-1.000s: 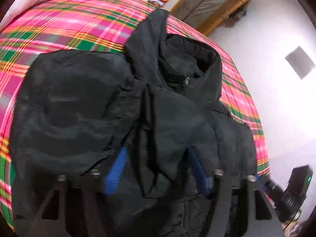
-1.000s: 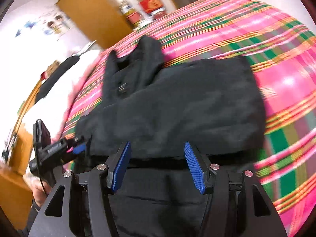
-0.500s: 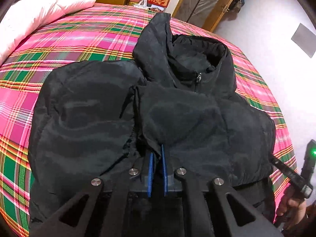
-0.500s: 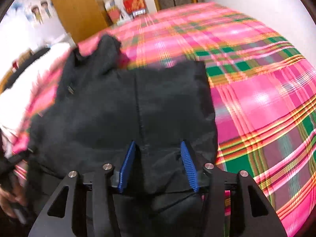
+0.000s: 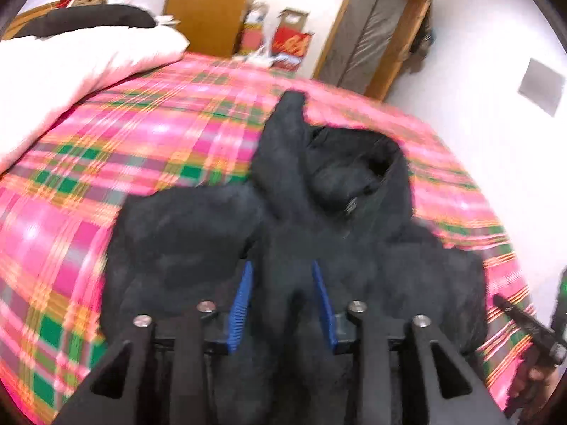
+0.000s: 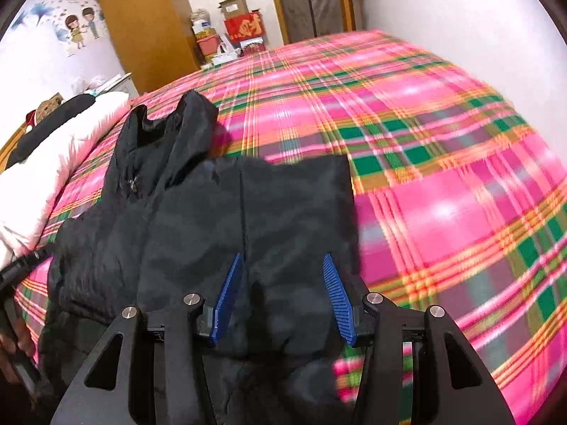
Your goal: Fold large clothes
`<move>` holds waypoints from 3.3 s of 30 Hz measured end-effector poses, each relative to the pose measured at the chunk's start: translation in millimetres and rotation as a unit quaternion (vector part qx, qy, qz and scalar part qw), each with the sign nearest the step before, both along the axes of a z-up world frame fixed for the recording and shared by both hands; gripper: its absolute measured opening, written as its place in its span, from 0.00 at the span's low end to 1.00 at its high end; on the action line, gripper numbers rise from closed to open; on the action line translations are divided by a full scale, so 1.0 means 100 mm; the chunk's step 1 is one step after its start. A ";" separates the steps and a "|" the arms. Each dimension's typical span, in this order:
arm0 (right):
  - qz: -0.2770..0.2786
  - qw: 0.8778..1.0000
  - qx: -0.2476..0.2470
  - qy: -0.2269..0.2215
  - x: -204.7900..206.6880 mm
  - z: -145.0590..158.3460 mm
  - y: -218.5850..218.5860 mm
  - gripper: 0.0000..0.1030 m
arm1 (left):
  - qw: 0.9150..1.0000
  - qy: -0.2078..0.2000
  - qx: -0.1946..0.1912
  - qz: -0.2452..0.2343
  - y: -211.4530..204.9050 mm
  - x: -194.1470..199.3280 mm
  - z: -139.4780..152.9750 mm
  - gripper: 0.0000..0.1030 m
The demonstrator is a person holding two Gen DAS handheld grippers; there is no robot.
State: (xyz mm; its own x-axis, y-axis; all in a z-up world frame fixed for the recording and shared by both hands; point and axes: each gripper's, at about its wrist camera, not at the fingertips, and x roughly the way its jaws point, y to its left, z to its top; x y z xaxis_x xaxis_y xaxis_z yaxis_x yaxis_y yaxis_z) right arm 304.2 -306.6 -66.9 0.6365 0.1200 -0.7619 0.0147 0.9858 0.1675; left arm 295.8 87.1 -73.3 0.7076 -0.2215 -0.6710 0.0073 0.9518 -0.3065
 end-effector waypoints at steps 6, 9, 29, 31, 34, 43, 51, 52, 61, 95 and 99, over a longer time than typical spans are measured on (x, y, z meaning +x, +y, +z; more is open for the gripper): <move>0.017 0.998 -0.030 0.053 0.55 -0.22 0.03 0.47 | 0.998 0.037 0.033 -0.046 -0.21 0.49 -0.33 0.40; 0.019 0.997 -0.027 0.069 0.61 -0.30 0.02 0.47 | 0.997 0.050 0.022 -0.048 -0.18 0.55 -0.48 0.40; 0.081 0.997 0.008 0.007 0.26 0.42 0.57 0.48 | 0.996 0.039 0.053 -0.062 -0.11 0.10 0.26 0.40; 0.085 0.996 0.014 0.007 0.39 0.44 0.63 0.48 | 0.996 0.038 0.057 -0.064 -0.11 0.24 0.33 0.40; 0.091 0.996 0.013 0.004 0.57 0.46 0.72 0.48 | 0.995 0.038 0.067 -0.064 -0.11 0.47 0.38 0.40; 0.106 0.994 -0.003 0.009 1.32 0.40 0.98 0.48 | 0.996 0.046 0.066 -0.050 -0.05 1.27 0.39 0.46; 0.101 0.995 -0.013 0.016 2.06 0.30 1.19 0.48 | 0.993 0.062 0.084 -0.049 -0.21 2.06 0.18 0.52; 0.099 0.995 -0.015 0.016 2.12 0.29 1.21 0.48 | 0.993 0.064 0.088 -0.048 -0.23 2.16 0.14 0.52; 0.079 0.994 -0.053 0.049 2.69 0.06 1.27 0.39 | 0.986 0.081 0.136 -0.050 -0.39 2.62 -0.19 0.50; 0.022 0.992 0.107 0.063 -0.14 0.13 0.40 0.00 | 0.999 0.044 -0.010 0.001 0.30 -0.37 0.12 0.03; 0.030 0.988 0.132 0.075 -0.28 0.06 0.34 0.00 | 0.998 0.059 -0.005 0.012 0.35 -0.64 0.05 0.03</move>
State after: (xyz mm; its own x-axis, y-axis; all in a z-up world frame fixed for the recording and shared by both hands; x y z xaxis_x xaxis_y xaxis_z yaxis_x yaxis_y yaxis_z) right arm 275.8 -272.2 -60.7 0.5043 0.3614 -0.7842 0.0018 0.9077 0.4196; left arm 232.1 122.0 -68.3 0.6290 -0.2132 -0.7476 -0.0521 0.9479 -0.3142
